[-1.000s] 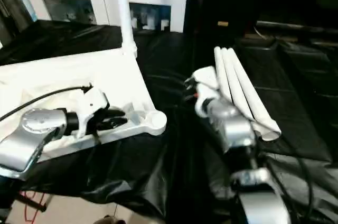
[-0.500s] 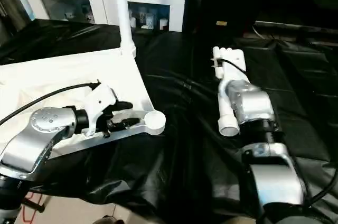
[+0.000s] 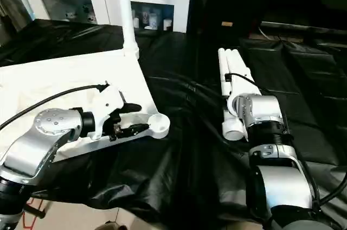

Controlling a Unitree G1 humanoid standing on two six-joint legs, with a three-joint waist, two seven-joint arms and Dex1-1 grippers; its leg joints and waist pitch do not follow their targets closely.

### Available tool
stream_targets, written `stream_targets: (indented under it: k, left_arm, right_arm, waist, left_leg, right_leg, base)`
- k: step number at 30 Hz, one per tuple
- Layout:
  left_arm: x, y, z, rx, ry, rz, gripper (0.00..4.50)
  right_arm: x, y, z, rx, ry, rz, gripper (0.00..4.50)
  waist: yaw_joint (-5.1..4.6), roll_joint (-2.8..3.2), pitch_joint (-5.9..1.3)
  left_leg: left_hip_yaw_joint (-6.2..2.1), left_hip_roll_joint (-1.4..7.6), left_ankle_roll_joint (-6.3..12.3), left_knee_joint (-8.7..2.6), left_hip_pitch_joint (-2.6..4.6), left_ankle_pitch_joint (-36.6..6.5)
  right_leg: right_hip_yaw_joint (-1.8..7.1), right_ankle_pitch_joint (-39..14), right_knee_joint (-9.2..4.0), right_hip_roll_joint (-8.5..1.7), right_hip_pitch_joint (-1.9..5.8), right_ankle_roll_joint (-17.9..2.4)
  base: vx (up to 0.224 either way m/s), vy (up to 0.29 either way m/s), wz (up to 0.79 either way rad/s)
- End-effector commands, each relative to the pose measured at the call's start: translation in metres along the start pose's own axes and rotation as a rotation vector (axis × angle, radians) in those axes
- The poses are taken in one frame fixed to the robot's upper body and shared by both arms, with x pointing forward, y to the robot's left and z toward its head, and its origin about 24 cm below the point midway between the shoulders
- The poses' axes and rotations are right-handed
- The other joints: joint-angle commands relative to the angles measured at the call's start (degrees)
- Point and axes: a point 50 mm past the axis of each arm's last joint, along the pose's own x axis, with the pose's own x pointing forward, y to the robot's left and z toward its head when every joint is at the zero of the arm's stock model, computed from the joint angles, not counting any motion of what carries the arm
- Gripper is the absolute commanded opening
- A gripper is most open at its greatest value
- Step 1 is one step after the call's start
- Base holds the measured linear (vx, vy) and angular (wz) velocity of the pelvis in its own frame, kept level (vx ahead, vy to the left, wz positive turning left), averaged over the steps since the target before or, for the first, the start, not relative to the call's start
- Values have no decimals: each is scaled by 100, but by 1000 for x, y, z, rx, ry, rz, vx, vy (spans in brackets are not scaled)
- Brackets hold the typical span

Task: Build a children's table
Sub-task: Pick table leg

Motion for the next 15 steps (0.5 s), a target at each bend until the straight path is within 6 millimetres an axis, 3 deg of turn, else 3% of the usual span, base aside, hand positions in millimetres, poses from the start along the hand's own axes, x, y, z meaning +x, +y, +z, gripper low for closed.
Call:
stream_targets:
  k: [1,5,10,15]
  left_arm:
    - [0,-2,6,27,-6,-13,308]
    - [-1,-2,6,26,-3,-18,308]
    - [-1,-3,6,23,1,-24,310]
    - [-1,-4,6,22,3,-30,310]
  right_arm:
    - [-1,2,3,31,12,24,266]
    - [0,3,0,53,37,39,266]
    - [3,4,-5,63,61,40,208]
    - [4,5,-7,67,73,49,187]
  waist:
    - [8,-19,-423]
    - [9,-25,-423]
    - [20,-25,-421]
    - [19,-27,-421]
  left_leg:
    - [-56,222,-85,-334,113,-578]
    - [-55,226,-84,-335,116,-577]
    - [-53,228,-94,-334,122,-582]
    - [-53,227,-108,-334,120,-588]
  right_leg:
    - [260,-246,-361,-398,314,-1208]
    - [258,-245,-355,-398,313,-1222]
    - [255,-280,-357,-399,308,-1234]
    - [254,-308,-358,-398,307,-1214]
  base:
    - [0,0,0]
    - [0,0,0]
    - [0,0,0]
    - [0,0,0]
